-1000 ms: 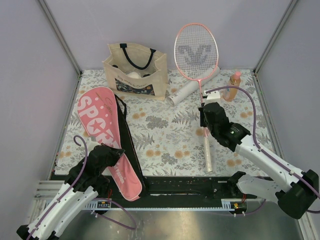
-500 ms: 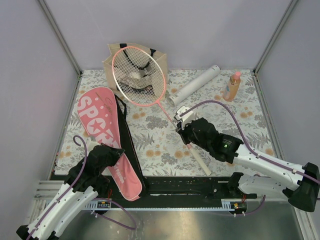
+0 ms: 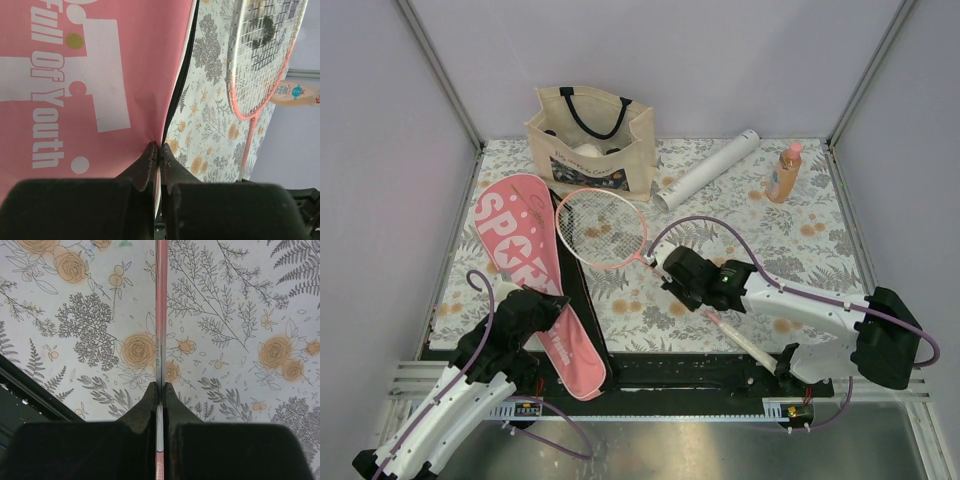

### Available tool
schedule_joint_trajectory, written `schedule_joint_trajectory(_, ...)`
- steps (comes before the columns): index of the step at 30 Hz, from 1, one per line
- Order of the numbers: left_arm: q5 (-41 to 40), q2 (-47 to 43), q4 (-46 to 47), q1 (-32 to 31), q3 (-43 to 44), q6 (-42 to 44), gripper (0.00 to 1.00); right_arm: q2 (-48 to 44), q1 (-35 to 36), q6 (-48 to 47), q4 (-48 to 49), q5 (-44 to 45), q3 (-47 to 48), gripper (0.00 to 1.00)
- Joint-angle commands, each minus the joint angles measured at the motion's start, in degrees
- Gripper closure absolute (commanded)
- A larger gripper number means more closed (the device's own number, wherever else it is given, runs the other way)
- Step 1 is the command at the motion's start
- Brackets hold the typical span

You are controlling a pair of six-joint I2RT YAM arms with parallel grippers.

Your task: Pack up the badminton gear

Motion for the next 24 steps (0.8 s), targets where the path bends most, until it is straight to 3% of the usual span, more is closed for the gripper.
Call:
schedule_joint_trajectory(1, -0.9, 0.3, 6.1, -0.1, 2.7, -0.6, 1.00, 2.6, 0.9, -2.1, -5.2, 3.4, 6.3, 1.00)
schedule_joint_trajectory(15, -1.0, 1.8, 6.6, -0.1, 3.2, 0.4, 1.00, 10.3, 4.4, -2.2, -9.2, 6.0, 13.3, 1.00)
schedule_joint_trajectory(24, -0.6, 2.6, 7.6, -0.1, 3.7, 2.0, 1.00, 13.4, 4.6, -4.1, -13.0, 14.4, 14.9, 1.00)
